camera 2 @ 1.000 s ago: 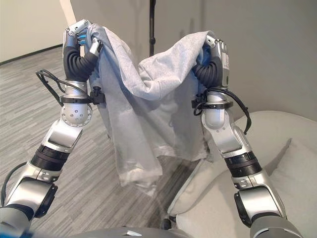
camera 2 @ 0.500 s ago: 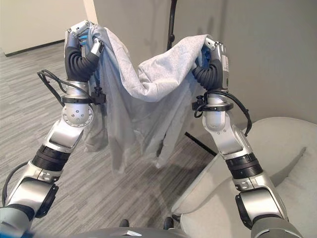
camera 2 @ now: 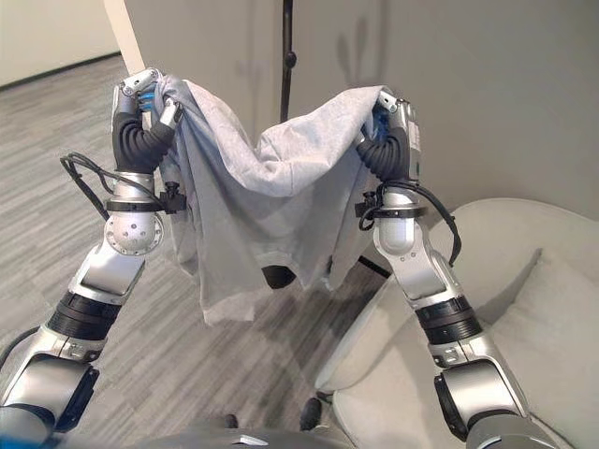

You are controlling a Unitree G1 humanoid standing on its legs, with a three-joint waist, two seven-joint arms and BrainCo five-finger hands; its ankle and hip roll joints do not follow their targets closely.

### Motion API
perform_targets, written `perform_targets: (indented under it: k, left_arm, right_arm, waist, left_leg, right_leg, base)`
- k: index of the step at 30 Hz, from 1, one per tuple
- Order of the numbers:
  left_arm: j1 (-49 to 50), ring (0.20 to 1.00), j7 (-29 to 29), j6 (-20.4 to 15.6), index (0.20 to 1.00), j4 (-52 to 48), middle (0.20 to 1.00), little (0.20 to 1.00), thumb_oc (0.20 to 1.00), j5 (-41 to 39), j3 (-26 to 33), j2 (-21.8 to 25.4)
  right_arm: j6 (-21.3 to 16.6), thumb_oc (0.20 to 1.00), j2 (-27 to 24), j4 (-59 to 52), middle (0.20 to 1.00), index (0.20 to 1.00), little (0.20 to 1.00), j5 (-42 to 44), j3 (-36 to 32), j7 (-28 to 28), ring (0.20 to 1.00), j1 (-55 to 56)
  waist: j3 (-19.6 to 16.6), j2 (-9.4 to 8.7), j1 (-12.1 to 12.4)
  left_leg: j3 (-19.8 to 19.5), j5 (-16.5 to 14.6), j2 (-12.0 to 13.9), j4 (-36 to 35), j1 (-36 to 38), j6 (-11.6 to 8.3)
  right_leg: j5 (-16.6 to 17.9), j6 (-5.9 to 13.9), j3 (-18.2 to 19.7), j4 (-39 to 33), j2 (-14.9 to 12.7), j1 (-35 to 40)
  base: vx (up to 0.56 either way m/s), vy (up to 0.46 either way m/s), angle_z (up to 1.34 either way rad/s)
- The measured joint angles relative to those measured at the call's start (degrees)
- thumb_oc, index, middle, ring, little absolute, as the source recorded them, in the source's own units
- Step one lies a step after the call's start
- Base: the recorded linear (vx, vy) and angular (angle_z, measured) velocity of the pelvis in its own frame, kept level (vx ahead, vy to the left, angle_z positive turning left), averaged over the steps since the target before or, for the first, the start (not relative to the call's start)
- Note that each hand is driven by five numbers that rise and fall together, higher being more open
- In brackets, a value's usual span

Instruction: Hang the clothes on the sofa on the clothes rack.

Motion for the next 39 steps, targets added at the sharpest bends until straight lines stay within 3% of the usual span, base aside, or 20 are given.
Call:
perform_targets:
  k: [1, 2, 3, 4, 5, 6, 7, 8, 11, 13, 14, 16, 17, 19, 24, 28, 39]
  left_arm:
    - [-0.49, 0.200, 0.02, 0.04, 0.200, -0.05, 0.200, 0.200, 0.200, -0.06, -0.12, -0.02]
    - [-0.82, 0.200, 0.01, 0.12, 0.200, -0.06, 0.200, 0.200, 0.200, -0.06, -0.46, -0.05]
    - [-0.82, 0.200, -0.06, 0.24, 0.200, 0.02, 0.200, 0.200, 0.200, -0.02, -0.52, -0.12]
    - [-1.66, 0.200, -0.16, 0.57, 0.200, -0.09, 0.200, 0.200, 0.200, 0.04, -0.58, -0.40]
    - [-1.83, 0.200, -0.49, 0.44, 0.200, -0.11, 0.200, 0.200, 0.200, 0.37, -0.60, -0.21]
    - [-1.83, 0.200, -0.58, 0.50, 0.200, -0.30, 0.200, 0.200, 0.200, 0.43, -0.49, -0.51]
    - [-1.74, 0.200, -0.75, 0.59, 0.200, -0.95, 0.200, 0.200, 0.200, 0.44, -0.61, -0.66]
    - [-1.70, 0.200, -0.96, 0.51, 0.200, -1.90, 0.200, 0.200, 0.200, 0.45, -0.52, -0.09]
    - [-0.48, 0.200, -1.25, 0.70, 0.200, -2.12, 0.200, 0.200, 0.200, 0.45, 0.04, 0.25]
    - [1.49, 0.200, -1.36, 0.70, 0.200, -2.08, 0.200, 0.200, 0.200, 0.45, 0.51, -0.31]
    - [1.71, 0.200, -1.45, 0.91, 0.200, -2.04, 0.200, 0.200, 0.200, 0.45, 0.70, -0.34]
    - [1.58, 0.200, -1.66, 1.13, 0.200, -2.07, 0.200, 0.200, 0.200, 0.58, 0.93, -0.33]
    - [1.21, 0.200, -1.90, 1.22, 0.200, -2.26, 0.200, 0.200, 0.200, 0.61, 0.72, -0.17]
    - [1.72, 0.200, -2.18, 1.37, 0.200, -2.21, 0.200, 0.200, 0.200, 0.74, 0.91, -0.31]
    - [2.42, 0.200, -2.90, 1.36, 0.200, -2.40, 0.200, 0.200, 0.200, 0.83, 1.06, -1.17]
    - [2.60, 0.200, -2.91, 1.39, 0.200, -2.54, 0.200, 0.200, 0.200, 0.81, 1.08, -1.15]
    - [3.45, 0.200, -3.00, 1.38, 0.200, -4.38, 0.200, 0.200, 0.200, 0.73, 1.10, -1.11]
  right_arm:
    - [0.04, 0.200, -0.77, -0.28, 0.200, 0.200, 0.200, -0.01, -0.05, 0.03, 0.200, -0.05]
    - [0.08, 0.200, -1.48, -0.84, 0.200, 0.200, 0.200, -0.03, -0.07, 0.08, 0.200, 0.10]
    - [0.18, 0.200, -1.10, -1.00, 0.200, 0.200, 0.200, -0.07, -0.21, 0.23, 0.200, 0.21]
    - [0.88, 0.200, -0.99, -3.25, 0.200, 0.200, 0.200, -0.06, -0.20, 0.31, 0.200, 0.74]
    - [0.89, 0.200, -0.42, -4.20, 0.200, 0.200, 0.200, -0.07, -0.15, 0.20, 0.200, 0.76]
    - [0.77, 0.200, 0.03, -4.91, 0.200, 0.200, 0.200, -0.08, -0.12, 0.08, 0.200, 0.96]
    - [0.81, 0.200, 0.04, -5.16, 0.200, 0.200, 0.200, -0.15, -0.14, 0.06, 0.200, 0.94]
    - [0.82, 0.200, 0.38, -5.18, 0.200, 0.200, 0.200, -0.22, -0.16, -0.03, 0.200, 0.91]
    - [1.05, 0.200, 1.79, -4.75, 0.200, 0.200, 0.200, -0.30, -0.11, 0.26, 0.200, 1.09]
    - [1.16, 0.200, 2.17, -4.57, 0.200, 0.200, 0.200, -0.43, -0.09, 1.19, 0.200, 1.76]
    - [1.14, 0.200, 2.00, -4.60, 0.200, 0.200, 0.200, -0.48, -0.12, 1.24, 0.200, 1.83]
    - [1.00, 0.200, 1.68, -4.53, 0.200, 0.200, 0.200, -0.60, -0.14, 1.08, 0.200, 1.93]
    - [1.00, 0.200, 1.50, -4.49, 0.200, 0.200, 0.200, -0.61, -0.18, 1.05, 0.200, 1.94]
    - [0.98, 0.200, 1.38, -4.21, 0.200, 0.200, 0.200, -0.59, -0.27, 1.13, 0.200, 1.69]
    - [1.05, 0.200, 1.38, -4.20, 0.200, 0.200, 0.200, -0.41, -1.15, 2.23, 0.200, 3.44]
    - [0.94, 0.200, 1.40, -4.23, 0.200, 0.200, 0.200, -0.21, -2.34, 2.28, 0.200, 3.50]
    - [0.92, 0.200, 1.41, -4.23, 0.200, 0.200, 0.200, -0.14, -2.34, 2.27, 0.200, 3.81]
  waist:
    - [0.67, 0.41, -0.87]
    - [1.28, 1.03, -0.97]
    - [1.21, 1.82, -1.24]
    - [0.70, 3.27, -2.01]
    - [0.24, 4.01, -2.03]
    - [0.20, 4.28, -1.99]
    - [0.13, 4.32, -2.55]
    - [-0.77, 2.62, -2.32]
    - [-0.73, 2.75, -1.70]
    - [-0.13, 4.05, -0.56]
    - [0.22, 4.74, -0.94]
    - [-0.07, 4.26, -1.68]
    - [-0.62, 2.38, -3.02]
    - [-0.51, 2.90, -1.50]
    - [-0.64, 3.22, -1.76]
    - [-0.69, 2.82, -1.85]
    - [-1.10, 2.53, -2.50]
  left_leg:
    - [0.00, 0.86, 2.22, -6.37, -0.15, 0.21]
    - [0.29, 0.94, 2.61, -7.23, -0.70, 0.38]
    - [0.80, 1.38, 1.39, -6.67, -0.13, 1.43]
    - [3.55, 2.07, -2.71, -1.75, 0.44, 2.93]
    - [2.42, 4.28, -4.26, -4.57, 2.33, 4.48]
    - [4.77, 4.77, -4.25, -6.52, 3.85, 4.65]
    - [5.45, 5.47, -4.91, -8.28, 5.18, 5.61]
    - [6.93, 6.61, -6.89, -10.05, 6.05, 6.53]
    - [7.57, 7.46, -7.49, -12.06, 7.69, 7.82]
    - [7.28, 8.70, -6.73, -16.50, 11.95, 8.68]
    - [6.73, 9.03, -6.16, -17.73, 13.18, 8.72]
    - [5.87, 9.27, -6.50, -19.12, 14.13, 8.37]
    - [3.53, 9.61, -8.19, -20.03, 14.52, 7.86]
    - [4.39, 9.51, -8.12, -20.12, 14.75, 7.51]
    - [3.78, 8.63, -6.07, -20.18, 17.33, 6.10]
    - [3.23, 8.29, -6.59, -20.51, 17.54, 5.37]
    - [3.19, 8.82, -6.64, -20.33, 17.49, 5.87]
  right_leg:
    - [0.16, 0.36, -0.26, 0.00, 0.52, -0.55]
    - [0.18, 1.12, 0.45, -0.01, 0.47, -0.90]
    - [-0.46, 1.76, 1.93, 0.43, -0.05, -0.96]
    - [-0.34, 1.85, 2.69, 1.83, -1.75, -2.29]
    - [-0.28, 2.44, 3.94, 2.68, -2.58, -2.96]
    - [-0.29, 2.55, 4.75, 3.20, -3.44, -3.10]
    - [-0.16, 2.35, 4.48, 3.75, -4.78, -1.84]
    - [-0.33, 3.59, 4.39, 3.48, -7.39, 0.47]
    - [-0.05, 3.67, 3.63, 5.25, -8.27, 0.08]
    - [-2.80, 4.57, 4.33, 11.80, -7.71, -2.68]
    - [-4.05, 5.12, 6.21, 10.74, -6.31, -3.25]
    - [-2.35, 6.13, 8.31, 7.41, -4.94, -3.42]
    - [0.33, 5.98, 12.27, 0.74, -2.99, 1.04]
    - [-0.49, 5.07, 11.82, 0.30, -2.85, 1.43]
    - [-0.91, 4.47, 9.32, 0.28, -0.89, 4.85]
    - [-2.26, 3.97, 9.04, 0.25, -1.33, 5.51]
    - [-2.27, 3.83, 8.94, 0.27, -1.45, 5.53]
  base:
    - [0.28, 0.401, -0.13]
    - [0.17, 0.303, -0.44]
    - [0.25, 0.393, -0.79]
    - [0.17, 0.241, -0.96]
    - [0.16, 0.224, -1.04]
    - [0.08, 0.140, -0.75]
    - [0.10, 0.180, -0.53]
    - [0.09, 0.143, -0.23]
    - [0.11, 0.118, -0.04]
    - [0.06, 0.006, -0.10]
    - [0.08, -0.015, 0.17]
    - [0.10, -0.034, 0.54]
    - [0.12, -0.073, 0.47]
    - [0.15, -0.076, 0.23]
    - [0.11, -0.047, 0.18]
    - [0.08, -0.003, 0.09]
    - [0.03, 0.028, 0.01]
